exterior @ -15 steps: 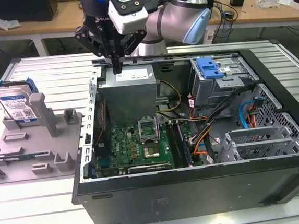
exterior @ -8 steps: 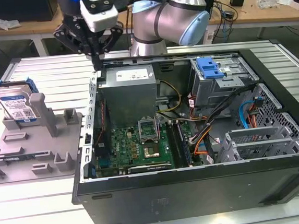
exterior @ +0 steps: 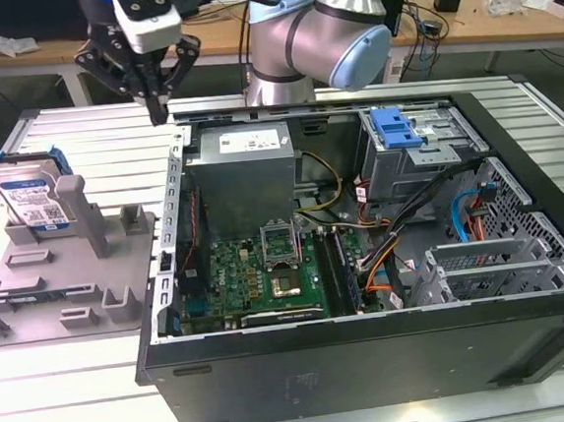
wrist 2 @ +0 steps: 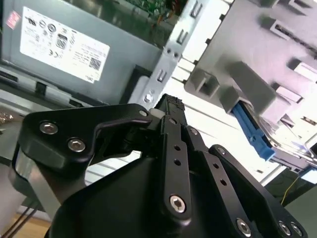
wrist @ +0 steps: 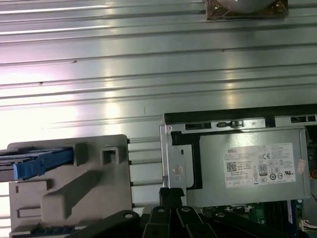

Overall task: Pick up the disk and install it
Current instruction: 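Reach for the disk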

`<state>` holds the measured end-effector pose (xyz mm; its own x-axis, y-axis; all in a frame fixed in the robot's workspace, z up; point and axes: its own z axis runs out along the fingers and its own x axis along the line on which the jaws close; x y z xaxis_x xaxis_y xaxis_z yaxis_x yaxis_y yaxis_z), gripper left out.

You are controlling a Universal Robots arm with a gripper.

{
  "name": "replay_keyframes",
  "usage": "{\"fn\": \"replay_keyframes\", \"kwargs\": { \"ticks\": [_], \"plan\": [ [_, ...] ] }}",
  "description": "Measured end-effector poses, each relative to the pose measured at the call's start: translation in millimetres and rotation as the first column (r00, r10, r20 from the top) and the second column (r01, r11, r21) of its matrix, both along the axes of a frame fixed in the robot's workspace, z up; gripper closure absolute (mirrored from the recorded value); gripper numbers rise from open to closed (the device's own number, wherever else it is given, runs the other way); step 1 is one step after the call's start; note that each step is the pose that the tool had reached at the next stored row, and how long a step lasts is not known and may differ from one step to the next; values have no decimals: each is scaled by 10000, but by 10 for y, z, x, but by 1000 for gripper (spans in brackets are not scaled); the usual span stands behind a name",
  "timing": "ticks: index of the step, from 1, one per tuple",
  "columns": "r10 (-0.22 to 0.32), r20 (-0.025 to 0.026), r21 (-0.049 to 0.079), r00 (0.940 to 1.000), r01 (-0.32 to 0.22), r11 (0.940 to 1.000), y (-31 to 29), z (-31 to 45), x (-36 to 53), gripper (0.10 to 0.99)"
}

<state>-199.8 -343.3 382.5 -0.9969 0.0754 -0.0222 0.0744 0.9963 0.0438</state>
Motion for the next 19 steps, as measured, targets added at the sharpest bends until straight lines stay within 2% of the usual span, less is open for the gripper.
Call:
{"fn": "replay_keyframes", "kwargs": {
  "ticks": [2, 5, 8, 19],
  "plan": [
    [1, -6, -2, 10000, -1, 10000, 40, -3, -73, 980],
    [1, -13, -1, 10000, -1, 10000, 116, -14, -248, 980],
    [1, -17, 0, 10000, -1, 10000, 162, -23, -391, 980],
    [0, -23, -1, 10000, 0, 10000, 272, -56, -840, 980]
  ]
}}
